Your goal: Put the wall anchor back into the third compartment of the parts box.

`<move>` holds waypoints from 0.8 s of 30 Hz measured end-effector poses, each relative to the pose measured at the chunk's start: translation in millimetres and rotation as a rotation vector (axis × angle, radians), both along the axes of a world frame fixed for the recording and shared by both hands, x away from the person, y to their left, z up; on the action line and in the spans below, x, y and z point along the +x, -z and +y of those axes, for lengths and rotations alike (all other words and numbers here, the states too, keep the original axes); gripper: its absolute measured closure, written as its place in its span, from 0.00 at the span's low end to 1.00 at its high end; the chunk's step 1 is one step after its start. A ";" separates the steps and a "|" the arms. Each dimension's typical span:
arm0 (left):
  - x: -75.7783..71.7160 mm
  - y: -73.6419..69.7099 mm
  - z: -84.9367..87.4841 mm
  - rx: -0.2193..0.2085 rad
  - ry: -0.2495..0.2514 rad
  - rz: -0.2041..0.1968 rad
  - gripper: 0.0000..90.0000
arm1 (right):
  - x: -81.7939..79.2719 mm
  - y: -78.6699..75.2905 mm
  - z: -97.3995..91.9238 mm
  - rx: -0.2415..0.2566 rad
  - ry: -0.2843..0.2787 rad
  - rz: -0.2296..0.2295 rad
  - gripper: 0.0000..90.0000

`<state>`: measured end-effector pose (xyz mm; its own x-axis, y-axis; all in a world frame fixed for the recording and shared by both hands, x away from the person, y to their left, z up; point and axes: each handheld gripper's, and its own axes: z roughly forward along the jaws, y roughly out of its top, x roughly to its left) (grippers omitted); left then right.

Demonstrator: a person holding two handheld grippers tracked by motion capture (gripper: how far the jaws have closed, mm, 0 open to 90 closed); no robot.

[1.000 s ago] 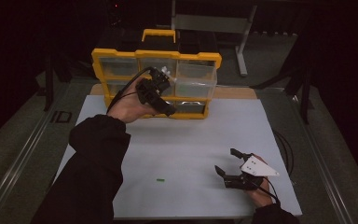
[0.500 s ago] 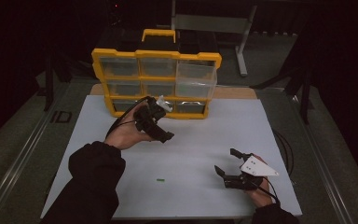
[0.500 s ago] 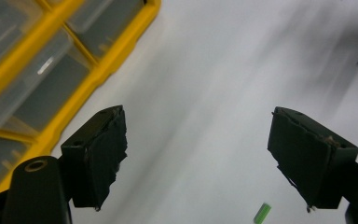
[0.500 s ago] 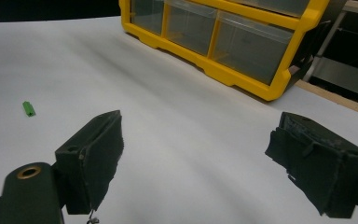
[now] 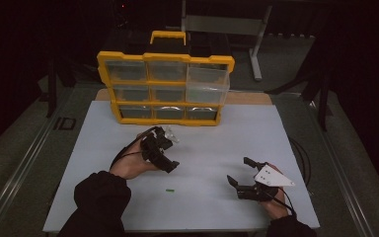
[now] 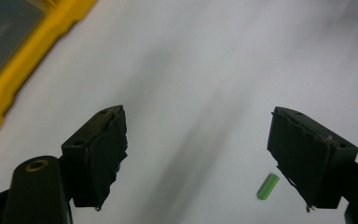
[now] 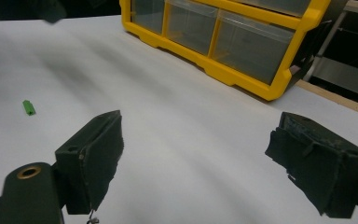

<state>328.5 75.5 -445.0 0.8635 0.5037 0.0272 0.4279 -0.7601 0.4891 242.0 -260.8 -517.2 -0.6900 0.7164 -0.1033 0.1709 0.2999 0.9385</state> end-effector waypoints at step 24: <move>-36.6 57.5 -1.0 -0.027 0.043 0.038 0.22 | -0.5 0.3 1.3 -0.005 -0.003 0.003 0.17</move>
<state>291.9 74.5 -502.5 0.8847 0.4659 -0.0188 0.4134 -0.7651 0.4936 241.4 -259.6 -517.5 -0.6921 0.7142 -0.1048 0.1729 0.3050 0.9365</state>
